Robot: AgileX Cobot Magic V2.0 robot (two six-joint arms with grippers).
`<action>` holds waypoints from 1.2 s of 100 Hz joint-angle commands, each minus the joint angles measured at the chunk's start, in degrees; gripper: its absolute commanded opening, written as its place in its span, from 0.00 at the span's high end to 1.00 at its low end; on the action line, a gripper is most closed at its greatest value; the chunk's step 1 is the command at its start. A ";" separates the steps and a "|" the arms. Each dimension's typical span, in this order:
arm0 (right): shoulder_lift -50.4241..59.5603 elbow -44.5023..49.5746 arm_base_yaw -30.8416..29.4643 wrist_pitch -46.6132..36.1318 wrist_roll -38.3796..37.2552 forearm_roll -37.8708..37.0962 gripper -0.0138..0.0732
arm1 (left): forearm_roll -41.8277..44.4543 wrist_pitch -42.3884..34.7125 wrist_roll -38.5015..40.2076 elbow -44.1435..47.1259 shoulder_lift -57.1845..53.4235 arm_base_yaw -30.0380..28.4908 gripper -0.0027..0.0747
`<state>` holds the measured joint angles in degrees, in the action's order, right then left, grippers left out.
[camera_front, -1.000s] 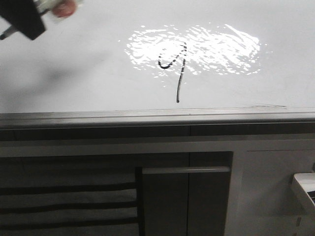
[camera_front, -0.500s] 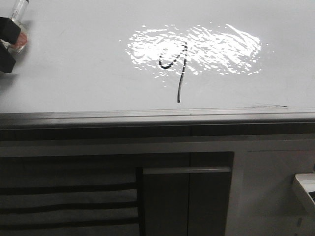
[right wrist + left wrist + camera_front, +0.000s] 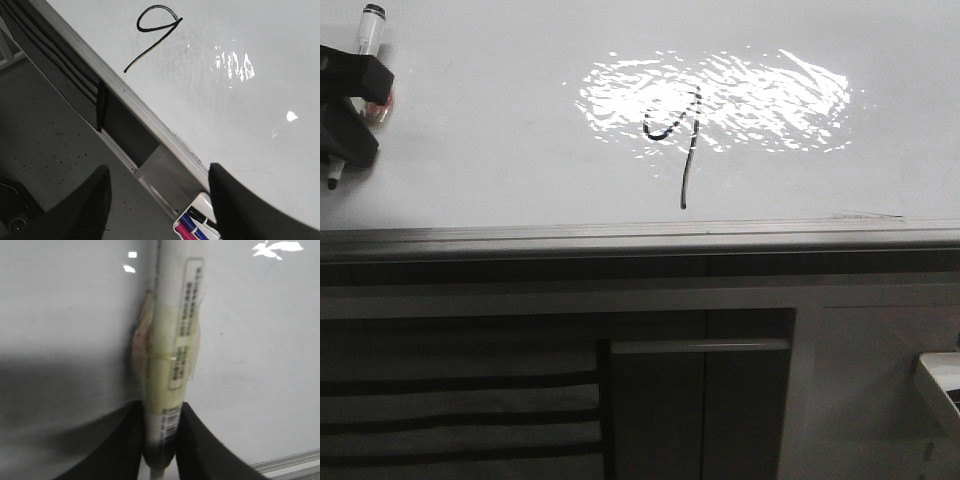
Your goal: Write number 9 on whiteboard
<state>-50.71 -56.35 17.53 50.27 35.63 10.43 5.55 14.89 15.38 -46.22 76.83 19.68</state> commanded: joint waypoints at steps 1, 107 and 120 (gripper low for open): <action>0.41 -1.21 -0.38 -3.73 -0.09 0.51 0.40 | 0.29 -2.68 0.47 -2.09 -0.28 -0.18 0.60; 32.82 23.50 -0.38 -13.81 -32.78 -7.56 0.92 | 10.96 1.26 -0.05 20.72 -51.51 -0.18 0.81; 32.82 23.60 -0.38 -11.02 -32.78 -7.56 0.92 | 9.07 1.53 -0.05 20.72 -51.51 -0.18 0.99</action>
<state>-17.41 -31.45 17.53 42.02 2.67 3.30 15.68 20.93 15.07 -23.99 25.17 19.68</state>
